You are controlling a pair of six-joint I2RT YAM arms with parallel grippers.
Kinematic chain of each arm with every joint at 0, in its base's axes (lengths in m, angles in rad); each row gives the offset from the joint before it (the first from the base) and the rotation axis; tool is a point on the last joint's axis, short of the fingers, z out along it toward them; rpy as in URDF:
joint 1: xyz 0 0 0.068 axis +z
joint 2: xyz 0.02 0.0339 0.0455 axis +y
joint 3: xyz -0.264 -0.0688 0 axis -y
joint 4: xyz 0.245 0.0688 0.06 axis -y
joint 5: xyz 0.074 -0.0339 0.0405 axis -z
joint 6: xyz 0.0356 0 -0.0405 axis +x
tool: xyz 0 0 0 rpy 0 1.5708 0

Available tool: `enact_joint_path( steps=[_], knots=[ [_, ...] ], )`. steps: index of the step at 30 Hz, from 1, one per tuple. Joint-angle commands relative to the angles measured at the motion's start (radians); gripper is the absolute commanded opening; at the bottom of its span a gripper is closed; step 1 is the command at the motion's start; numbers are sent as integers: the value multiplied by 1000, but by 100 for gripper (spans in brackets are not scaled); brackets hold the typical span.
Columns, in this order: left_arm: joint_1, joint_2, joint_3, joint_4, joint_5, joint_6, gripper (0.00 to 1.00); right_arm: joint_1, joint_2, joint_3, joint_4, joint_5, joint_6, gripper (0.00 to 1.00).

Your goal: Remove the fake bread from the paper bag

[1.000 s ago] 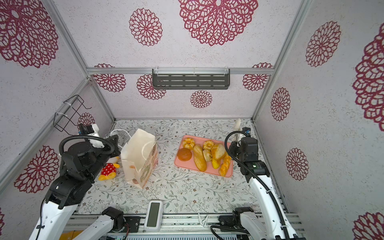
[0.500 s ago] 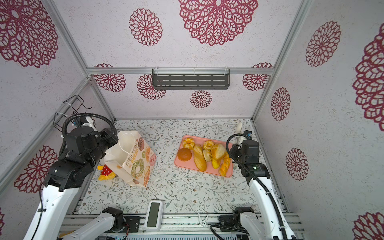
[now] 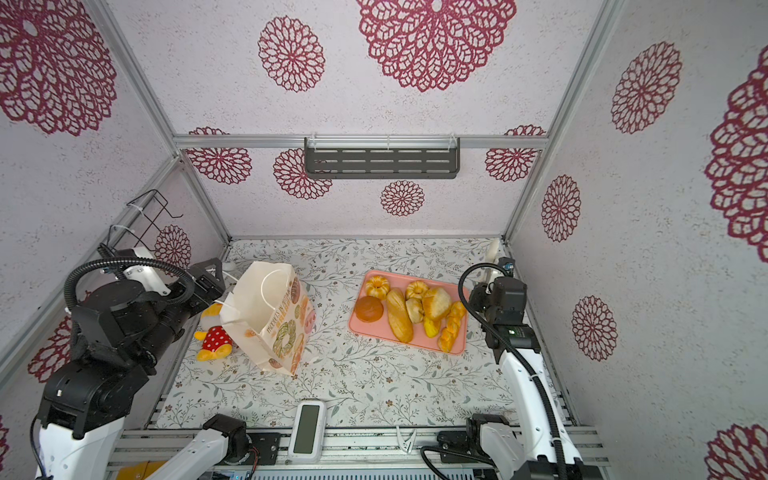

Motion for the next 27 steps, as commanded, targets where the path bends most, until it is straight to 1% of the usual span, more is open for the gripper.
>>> enact_joint_path(
  steps=[1, 3, 6, 9, 10, 12, 14, 17, 22, 23, 25, 26, 27],
  knots=[
    [7, -25, 0, -45, -15, 65, 97, -34, 40, -47, 202, 125, -102, 0],
    [6, -59, -33, -42, -32, 82, 97, -43, 92, -73, 257, 146, -184, 0],
    [7, -117, -98, -32, -52, 110, 97, -50, 187, -86, 290, 168, -297, 0],
    [7, -185, -176, -12, -55, 110, 97, -59, 249, -133, 381, 130, -376, 0],
    [6, -208, -207, -3, -50, 106, 97, -64, 272, -146, 410, 120, -388, 0],
    [6, -246, -259, 13, -32, 92, 97, -86, 316, -164, 462, 64, -401, 0],
    [6, -276, -301, 23, -6, 93, 97, -99, 371, -161, 473, 16, -457, 0],
    [6, -310, -329, 17, 7, 101, 97, -108, 450, -154, 466, -10, -538, 0],
    [6, -364, -348, 19, 7, 137, 97, -118, 537, -138, 451, -43, -596, 0],
    [7, -374, -355, 18, 1, 138, 97, -119, 549, -133, 443, -43, -604, 6],
    [6, -388, -370, 18, -9, 136, 97, -119, 565, -120, 420, -49, -616, 25],
    [8, -395, -378, 16, -18, 133, 97, -119, 566, -111, 406, -53, -625, 31],
    [6, -400, -385, 14, -30, 129, 97, -119, 563, -108, 406, -45, -623, 43]
  ],
)
